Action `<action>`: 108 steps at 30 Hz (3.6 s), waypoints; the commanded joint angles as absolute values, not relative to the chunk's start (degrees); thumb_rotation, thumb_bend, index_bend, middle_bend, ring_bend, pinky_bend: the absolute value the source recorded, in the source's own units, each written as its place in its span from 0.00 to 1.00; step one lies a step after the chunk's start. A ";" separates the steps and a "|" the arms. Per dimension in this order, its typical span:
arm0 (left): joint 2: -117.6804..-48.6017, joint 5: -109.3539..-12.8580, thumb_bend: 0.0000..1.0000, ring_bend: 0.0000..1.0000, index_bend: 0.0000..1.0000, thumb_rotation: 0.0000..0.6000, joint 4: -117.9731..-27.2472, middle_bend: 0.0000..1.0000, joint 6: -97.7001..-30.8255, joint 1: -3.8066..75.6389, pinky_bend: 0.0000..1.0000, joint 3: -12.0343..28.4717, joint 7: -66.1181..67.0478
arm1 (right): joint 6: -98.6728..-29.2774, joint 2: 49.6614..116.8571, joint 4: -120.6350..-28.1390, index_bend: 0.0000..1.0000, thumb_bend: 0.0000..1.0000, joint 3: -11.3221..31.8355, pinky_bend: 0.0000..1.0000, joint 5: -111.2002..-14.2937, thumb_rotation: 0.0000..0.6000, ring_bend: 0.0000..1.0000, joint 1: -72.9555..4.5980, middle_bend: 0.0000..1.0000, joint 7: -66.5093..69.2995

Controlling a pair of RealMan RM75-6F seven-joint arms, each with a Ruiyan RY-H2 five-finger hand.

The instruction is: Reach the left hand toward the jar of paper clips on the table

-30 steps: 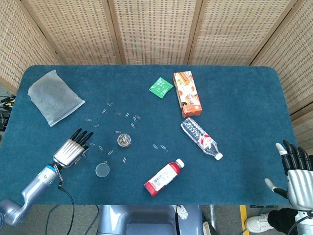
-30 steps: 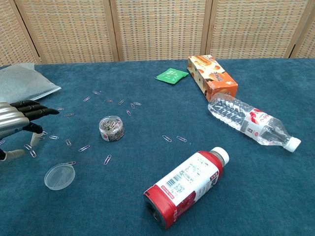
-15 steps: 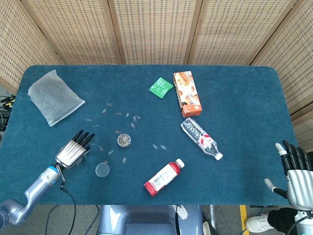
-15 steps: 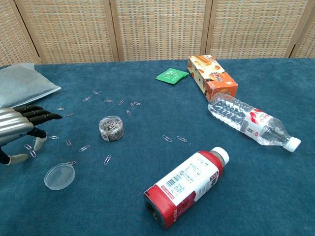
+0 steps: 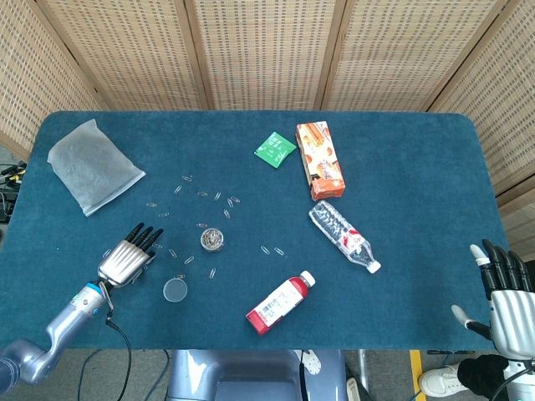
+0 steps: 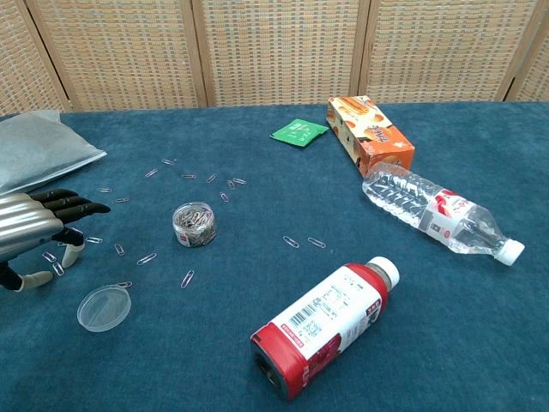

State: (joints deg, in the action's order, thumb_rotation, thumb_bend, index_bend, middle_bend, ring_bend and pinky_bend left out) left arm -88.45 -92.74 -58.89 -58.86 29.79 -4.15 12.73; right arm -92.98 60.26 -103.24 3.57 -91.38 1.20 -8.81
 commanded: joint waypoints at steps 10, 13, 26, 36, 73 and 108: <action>-88.67 -91.74 0.38 0.00 0.72 1.00 -58.90 0.00 -58.30 29.55 0.00 -4.41 14.11 | -93.23 59.97 -103.15 0.00 0.00 3.50 0.00 -91.67 1.00 0.00 1.29 0.00 -7.92; -88.46 -91.53 0.38 0.00 0.73 1.00 -59.13 0.00 -58.45 29.54 0.00 -4.35 14.34 | -93.23 59.92 -103.17 0.00 0.00 3.48 0.00 -91.72 1.00 0.00 1.29 0.00 -7.85; -82.22 -92.09 0.39 0.00 0.74 1.00 -70.33 0.00 -64.61 30.82 0.00 -0.73 12.51 | -93.45 59.81 -103.25 0.00 0.00 3.31 0.00 -92.11 1.00 0.00 1.41 0.00 -7.87; -80.58 -83.55 0.39 0.00 0.74 1.00 -82.95 0.00 -59.03 35.93 0.00 6.99 17.72 | -93.00 60.00 -103.30 0.00 0.00 3.39 0.00 -91.79 1.00 0.00 1.20 0.00 -8.47; -96.25 -58.96 0.37 0.00 0.16 1.00 -77.92 0.00 -53.83 46.83 0.00 10.50 42.51 | -91.17 59.54 -103.07 0.00 0.00 4.33 0.00 -88.52 1.00 0.00 0.35 0.00 -7.22; -62.06 -74.42 0.05 0.00 0.00 1.00 -100.71 0.00 -86.98 14.91 0.00 -0.23 5.36 | -92.75 59.20 -103.72 0.00 0.00 3.64 0.00 -90.70 1.00 0.00 0.94 0.00 -6.92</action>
